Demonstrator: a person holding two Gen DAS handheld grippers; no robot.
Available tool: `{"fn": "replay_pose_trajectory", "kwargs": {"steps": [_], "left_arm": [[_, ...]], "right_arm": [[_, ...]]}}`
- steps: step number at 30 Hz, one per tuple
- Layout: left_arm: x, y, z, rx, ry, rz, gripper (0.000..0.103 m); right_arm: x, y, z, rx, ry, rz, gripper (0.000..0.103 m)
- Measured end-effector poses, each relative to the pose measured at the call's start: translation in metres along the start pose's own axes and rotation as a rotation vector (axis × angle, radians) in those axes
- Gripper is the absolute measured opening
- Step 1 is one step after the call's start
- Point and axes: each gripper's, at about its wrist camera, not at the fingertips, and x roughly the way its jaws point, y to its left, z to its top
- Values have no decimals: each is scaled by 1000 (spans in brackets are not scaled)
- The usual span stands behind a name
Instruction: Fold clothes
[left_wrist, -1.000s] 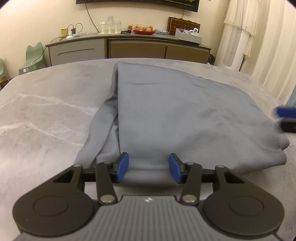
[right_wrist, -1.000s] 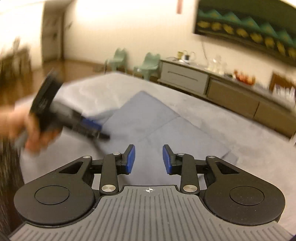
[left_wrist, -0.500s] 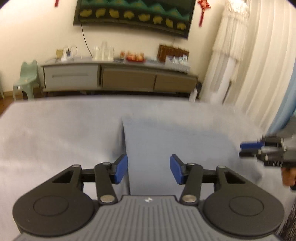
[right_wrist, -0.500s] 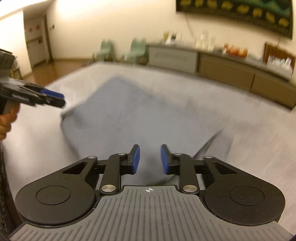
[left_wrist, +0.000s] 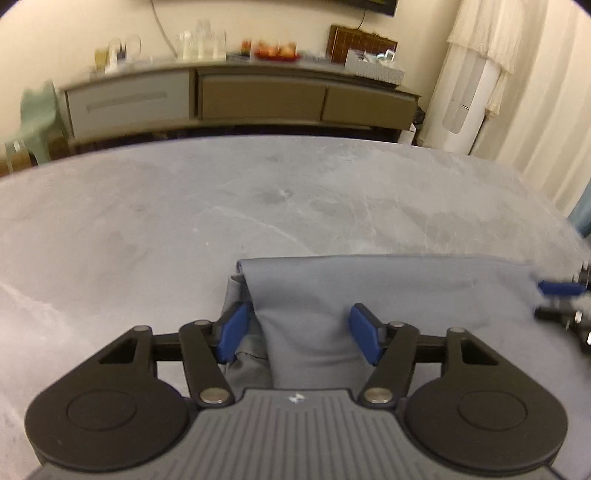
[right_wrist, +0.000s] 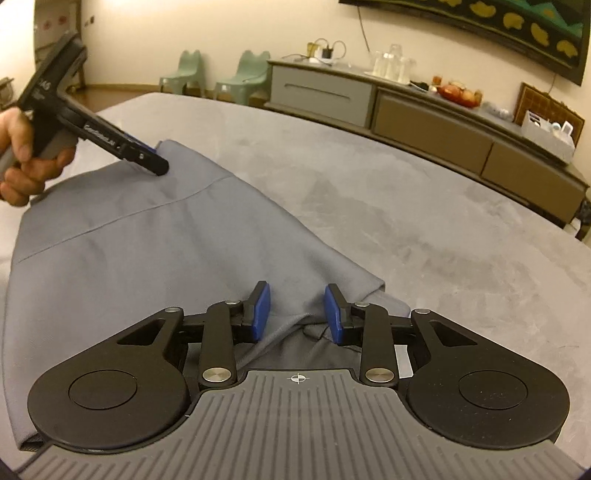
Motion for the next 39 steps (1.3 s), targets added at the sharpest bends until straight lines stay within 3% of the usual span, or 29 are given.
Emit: {"fn": "replay_pose_trajectory", "kwargs": {"steps": [2,4,7,10,12,14,16,17,19,23,25,28,31,32,39], "left_arm": [[-11,-9,-5,33,-11,48,64],[-34,-11,-9,44,-18,142,58],[-92,-17,-28,54,-80,128,58],[-131,-33,-58,95,-117,56,60],[-127,-41,-74,112,-81,71,62],[-96,-38,-88,104,38,160,63],[-88,-35,-93,66,46,198,72],[-85,-33,-95,47,49,216,63],[-99,-42,-94,58,21,230,58],[-144,-52,-103,-30,-144,130,59],[-152,-70,-108,-1,-182,53,62],[-123,-95,-113,109,-99,55,63],[-84,-106,-114,152,-10,103,64],[-76,-108,-110,159,-15,110,68],[-21,-129,-64,178,-19,96,75]], "right_arm": [[1,2,-2,-9,-7,-17,33],[-4,3,-2,1,-6,-32,35],[-42,11,10,43,-31,-73,38],[-95,37,8,44,-118,59,38],[-108,58,-4,15,-96,162,36],[-90,74,-21,-57,4,110,35],[-79,75,-29,-63,37,76,40],[-76,73,-31,-52,38,70,40],[-85,67,-29,-17,27,60,40],[-126,56,-34,75,-72,2,42],[-135,58,-39,101,-112,24,46],[-122,70,-46,70,-102,55,48],[-91,73,-51,31,0,19,47],[-83,70,-51,29,27,7,52],[-52,3,-33,87,90,-22,53]]}}
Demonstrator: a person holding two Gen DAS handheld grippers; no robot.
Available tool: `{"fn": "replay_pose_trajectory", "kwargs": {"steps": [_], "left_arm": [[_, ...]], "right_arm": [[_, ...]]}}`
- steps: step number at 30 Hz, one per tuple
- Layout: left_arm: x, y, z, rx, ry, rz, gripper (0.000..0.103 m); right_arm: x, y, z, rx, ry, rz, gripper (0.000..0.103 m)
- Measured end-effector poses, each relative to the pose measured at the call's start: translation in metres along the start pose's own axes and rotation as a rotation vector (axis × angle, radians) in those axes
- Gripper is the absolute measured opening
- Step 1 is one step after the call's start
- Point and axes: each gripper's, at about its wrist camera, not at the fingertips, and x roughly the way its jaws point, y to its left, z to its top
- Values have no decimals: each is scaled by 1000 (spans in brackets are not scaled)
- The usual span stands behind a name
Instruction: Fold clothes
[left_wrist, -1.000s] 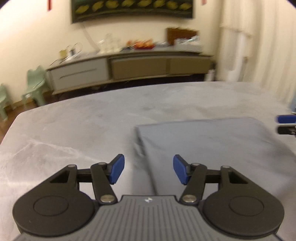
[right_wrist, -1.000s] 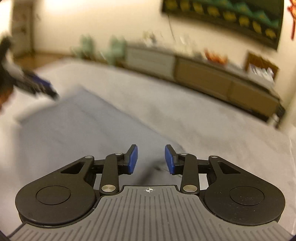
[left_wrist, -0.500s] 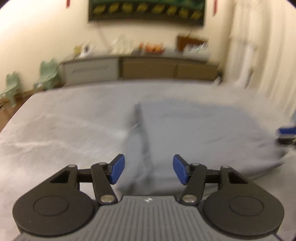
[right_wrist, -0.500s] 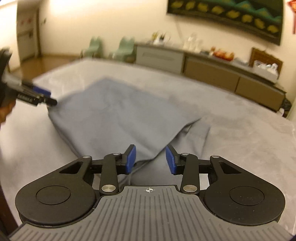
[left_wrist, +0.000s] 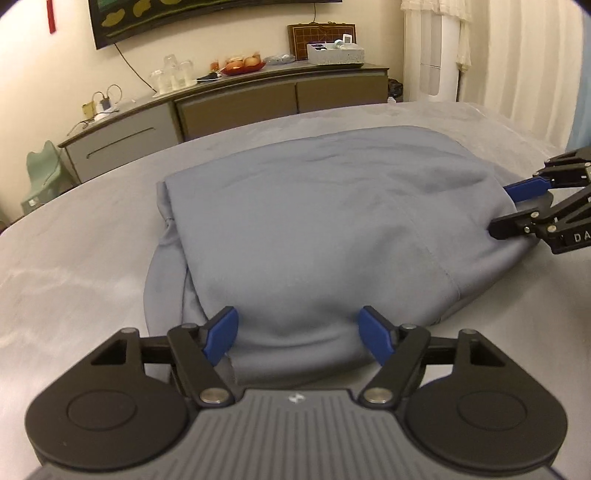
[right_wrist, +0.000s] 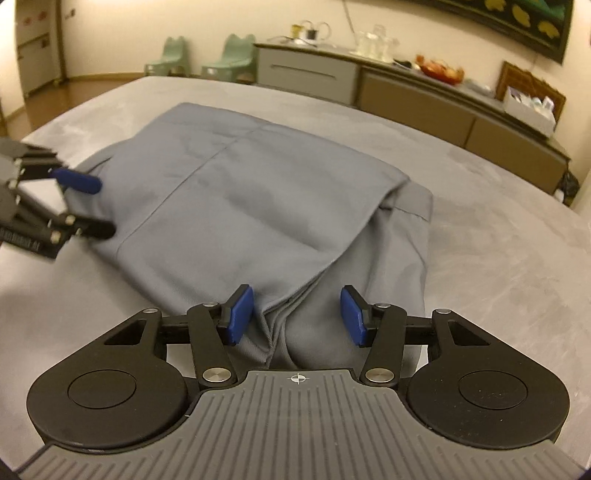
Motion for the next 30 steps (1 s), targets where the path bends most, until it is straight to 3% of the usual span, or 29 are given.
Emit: {"fn": "replay_pose_trajectory", "kwargs": {"steps": [4,11,12,14,15,18,20,23,25,27,29,30], "left_arm": [[31,-4,22,-9,-26,-14,79],[29,-5,25,-30,-30,-27,79],[28,-4,26,-35,-24,-27,77],[14,3,32,-65,-23,-27,59],[5,11,36,-95,-51,-31,59],[-12,32,46,-175,-113,-12,60],[2,40,41,-203,-51,-5,60],[29,40,21,-195,-21,34,70],[24,40,20,-207,-21,35,69],[9,44,21,-252,-20,27,68],[-8,44,18,-281,-43,24,75],[-18,43,15,-295,-54,27,78]], "right_arm": [[19,-44,6,38,-5,12,54],[42,-88,14,50,-2,91,59],[44,-91,14,52,-4,103,60],[47,-96,15,52,-4,117,61],[45,-97,17,49,0,119,60],[18,-102,23,82,-53,125,51],[4,-101,24,79,-121,106,51],[31,-104,12,111,-47,67,50],[40,-107,8,156,-35,79,54],[28,-105,14,163,-38,55,54],[11,-100,17,172,-56,31,57],[1,-97,13,188,-65,36,63]]}}
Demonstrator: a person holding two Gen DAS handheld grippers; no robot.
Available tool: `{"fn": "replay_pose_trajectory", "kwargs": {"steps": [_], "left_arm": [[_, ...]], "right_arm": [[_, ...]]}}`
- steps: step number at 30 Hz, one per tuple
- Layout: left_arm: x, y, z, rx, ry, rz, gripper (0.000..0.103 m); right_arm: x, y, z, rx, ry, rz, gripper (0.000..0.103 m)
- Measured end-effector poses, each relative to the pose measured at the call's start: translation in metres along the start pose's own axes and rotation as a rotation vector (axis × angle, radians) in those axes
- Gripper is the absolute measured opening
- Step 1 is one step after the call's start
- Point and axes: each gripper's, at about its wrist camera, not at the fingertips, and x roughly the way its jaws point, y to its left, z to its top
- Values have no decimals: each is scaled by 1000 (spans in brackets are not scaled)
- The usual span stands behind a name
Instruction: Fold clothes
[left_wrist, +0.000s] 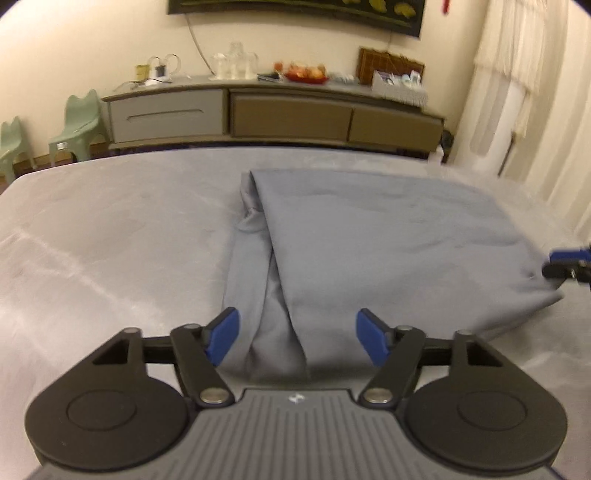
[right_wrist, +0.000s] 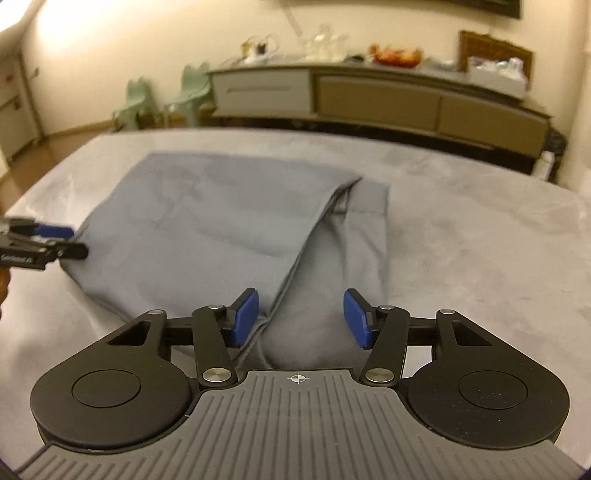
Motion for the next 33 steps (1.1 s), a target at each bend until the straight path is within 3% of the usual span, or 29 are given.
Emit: {"fn": "replay_pose_trajectory", "kwargs": {"steps": [3,8,11,18,27,33], "left_arm": [[-16,-10,-9,4,9,22,88],[-43,-35,-32,19,-9,35,98],[-58,-54,-48,28,-21,25,103],[-80,-86,-60,51,-51,29,103],[-100,-112,-66,32,-138,-120,103],[-100,-123,-68,47,-133,-75,103]], "right_arm": [[-26,15,-15,32,-6,-2,77],[-62,50,-39,55,-38,-9,90],[-76,65,-56,61,-51,0,90],[-99,77,-86,58,-60,-24,91],[-110,76,-94,34,-76,-47,92],[-107,81,-93,12,-74,-47,92]]}}
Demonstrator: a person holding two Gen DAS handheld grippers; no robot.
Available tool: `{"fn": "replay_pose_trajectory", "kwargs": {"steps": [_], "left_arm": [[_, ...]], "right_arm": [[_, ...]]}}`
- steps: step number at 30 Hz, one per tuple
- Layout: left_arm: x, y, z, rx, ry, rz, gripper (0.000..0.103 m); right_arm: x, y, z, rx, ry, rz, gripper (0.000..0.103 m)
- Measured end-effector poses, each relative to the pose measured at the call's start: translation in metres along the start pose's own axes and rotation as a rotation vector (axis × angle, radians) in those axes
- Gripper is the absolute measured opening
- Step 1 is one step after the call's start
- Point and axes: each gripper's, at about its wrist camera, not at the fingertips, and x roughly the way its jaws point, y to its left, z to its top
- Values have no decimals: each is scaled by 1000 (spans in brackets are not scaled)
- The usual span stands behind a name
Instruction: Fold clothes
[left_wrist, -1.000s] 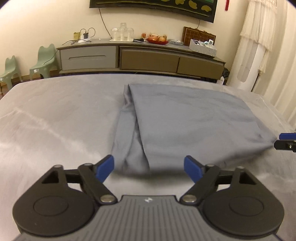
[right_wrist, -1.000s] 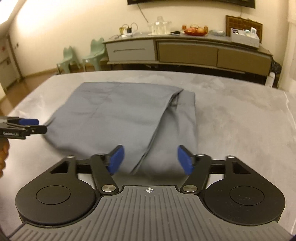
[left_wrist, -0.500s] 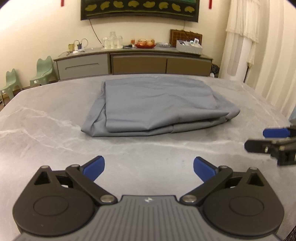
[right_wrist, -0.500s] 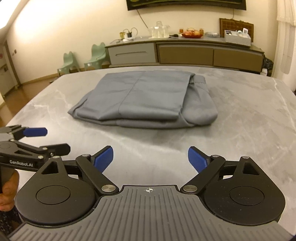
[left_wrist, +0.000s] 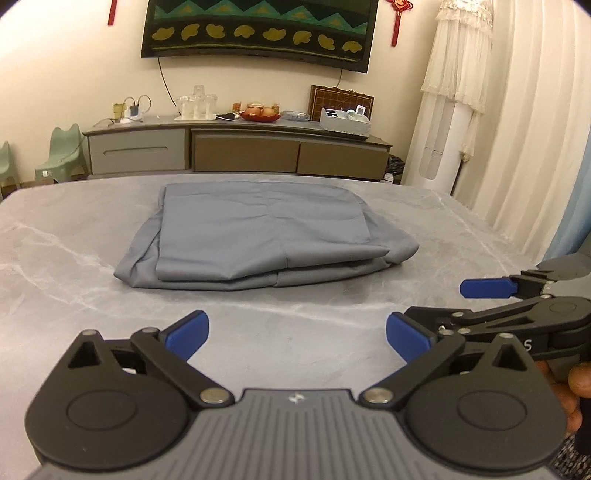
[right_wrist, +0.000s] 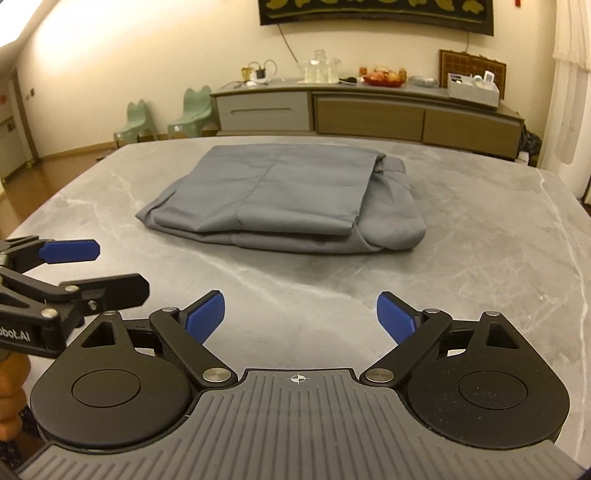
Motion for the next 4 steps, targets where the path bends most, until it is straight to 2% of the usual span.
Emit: {"fn": "replay_pose_trajectory", "kwargs": {"steps": [4], "left_arm": [[2,2,-3,0,17,21,103]], "right_arm": [[3,4,0,-11,5,-1,92]]}}
